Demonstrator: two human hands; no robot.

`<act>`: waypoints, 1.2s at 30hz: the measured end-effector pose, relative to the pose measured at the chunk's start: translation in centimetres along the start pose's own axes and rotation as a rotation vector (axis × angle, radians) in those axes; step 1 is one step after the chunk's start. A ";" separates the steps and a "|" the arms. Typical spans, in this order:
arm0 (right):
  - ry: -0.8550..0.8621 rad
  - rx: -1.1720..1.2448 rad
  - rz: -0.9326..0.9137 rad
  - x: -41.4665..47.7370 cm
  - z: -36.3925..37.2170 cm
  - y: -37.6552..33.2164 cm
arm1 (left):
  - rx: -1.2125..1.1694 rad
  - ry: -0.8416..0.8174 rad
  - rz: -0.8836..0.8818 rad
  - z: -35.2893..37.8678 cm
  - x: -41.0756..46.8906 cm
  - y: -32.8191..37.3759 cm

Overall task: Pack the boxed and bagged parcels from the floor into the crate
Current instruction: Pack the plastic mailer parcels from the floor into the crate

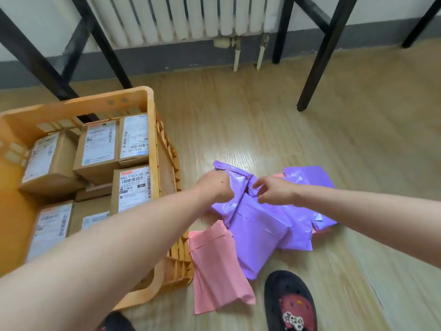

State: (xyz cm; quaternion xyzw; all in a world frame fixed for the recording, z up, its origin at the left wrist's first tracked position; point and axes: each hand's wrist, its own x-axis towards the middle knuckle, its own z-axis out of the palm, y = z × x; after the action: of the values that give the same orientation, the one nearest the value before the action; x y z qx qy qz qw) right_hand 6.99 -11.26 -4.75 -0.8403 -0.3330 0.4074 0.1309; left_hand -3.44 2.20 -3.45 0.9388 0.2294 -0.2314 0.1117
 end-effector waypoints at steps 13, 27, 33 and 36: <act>0.071 0.990 0.430 8.9 5.2 -0.8 | -0.415 -0.291 -0.393 8.0 6.2 -1.5; 0.220 0.989 0.289 4.8 -1.6 -6.8 | -0.502 0.232 -0.392 0.1 3.7 -1.2; 0.356 1.036 0.004 -1.7 -5.9 -9.7 | -0.698 0.373 -0.199 -8.0 -0.1 -3.4; 0.347 1.180 -0.106 -4.4 -7.0 -11.7 | -0.926 0.385 -0.147 -11.4 -4.1 -5.2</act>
State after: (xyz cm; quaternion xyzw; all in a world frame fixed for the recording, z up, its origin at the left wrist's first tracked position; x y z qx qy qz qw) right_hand 5.14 -5.09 8.03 -0.6626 -0.0666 0.3733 0.6459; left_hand -4.78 8.75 7.86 0.7978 0.3899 0.0646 0.4554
